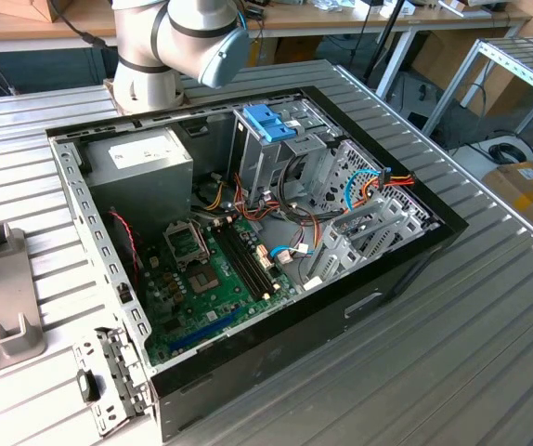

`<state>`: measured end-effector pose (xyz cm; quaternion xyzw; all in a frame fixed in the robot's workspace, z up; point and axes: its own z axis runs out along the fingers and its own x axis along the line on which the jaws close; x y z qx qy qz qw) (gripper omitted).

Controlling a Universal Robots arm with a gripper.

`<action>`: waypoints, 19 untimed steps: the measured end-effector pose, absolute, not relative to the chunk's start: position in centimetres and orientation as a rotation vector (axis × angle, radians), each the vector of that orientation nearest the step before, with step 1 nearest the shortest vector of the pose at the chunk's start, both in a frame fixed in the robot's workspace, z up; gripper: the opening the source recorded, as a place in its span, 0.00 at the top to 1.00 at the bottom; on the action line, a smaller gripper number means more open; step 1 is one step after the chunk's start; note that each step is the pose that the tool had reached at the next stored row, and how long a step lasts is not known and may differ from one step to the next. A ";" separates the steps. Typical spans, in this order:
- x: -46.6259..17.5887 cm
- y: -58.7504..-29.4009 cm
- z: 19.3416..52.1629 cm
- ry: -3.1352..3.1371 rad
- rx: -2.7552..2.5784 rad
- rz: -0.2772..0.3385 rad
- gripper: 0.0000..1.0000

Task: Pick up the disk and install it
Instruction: 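Pick up the disk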

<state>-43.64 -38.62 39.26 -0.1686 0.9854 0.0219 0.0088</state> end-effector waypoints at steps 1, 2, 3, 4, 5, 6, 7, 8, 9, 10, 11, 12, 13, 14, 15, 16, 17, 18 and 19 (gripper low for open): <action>-43.6 -38.6 39.3 3.078 -0.532 0.068 0.90; -43.6 -38.6 39.3 3.077 -0.537 0.068 0.90; -43.6 -38.6 39.3 3.076 -0.544 0.069 0.90; -43.6 -38.6 39.3 3.075 -0.549 0.069 0.90; -43.6 -38.6 39.3 3.074 -0.553 0.069 0.90; -43.6 -38.6 39.3 3.073 -0.559 0.069 0.90; -43.6 -38.6 39.3 3.073 -0.563 0.069 0.90; -43.6 -38.6 39.3 3.072 -0.568 0.069 0.90; -43.6 -38.6 39.3 3.071 -0.572 0.069 0.90; -43.6 -38.6 39.3 3.070 -0.576 0.069 0.90; -43.6 -38.6 39.3 3.070 -0.580 0.069 0.90; -43.6 -38.6 39.3 3.069 -0.585 0.069 0.90; -43.6 -38.6 39.3 3.068 -0.589 0.069 0.90; -43.6 -38.6 39.3 3.067 -0.593 0.069 0.90; -43.6 -38.6 39.3 3.067 -0.597 0.069 0.90; -43.6 -38.6 39.3 3.066 -0.602 0.069 0.90; -43.6 -38.6 39.3 3.065 -0.605 0.069 0.90; -43.6 -38.6 39.3 3.064 -0.610 0.069 0.90; -43.6 -38.6 39.3 3.064 -0.613 0.069 0.90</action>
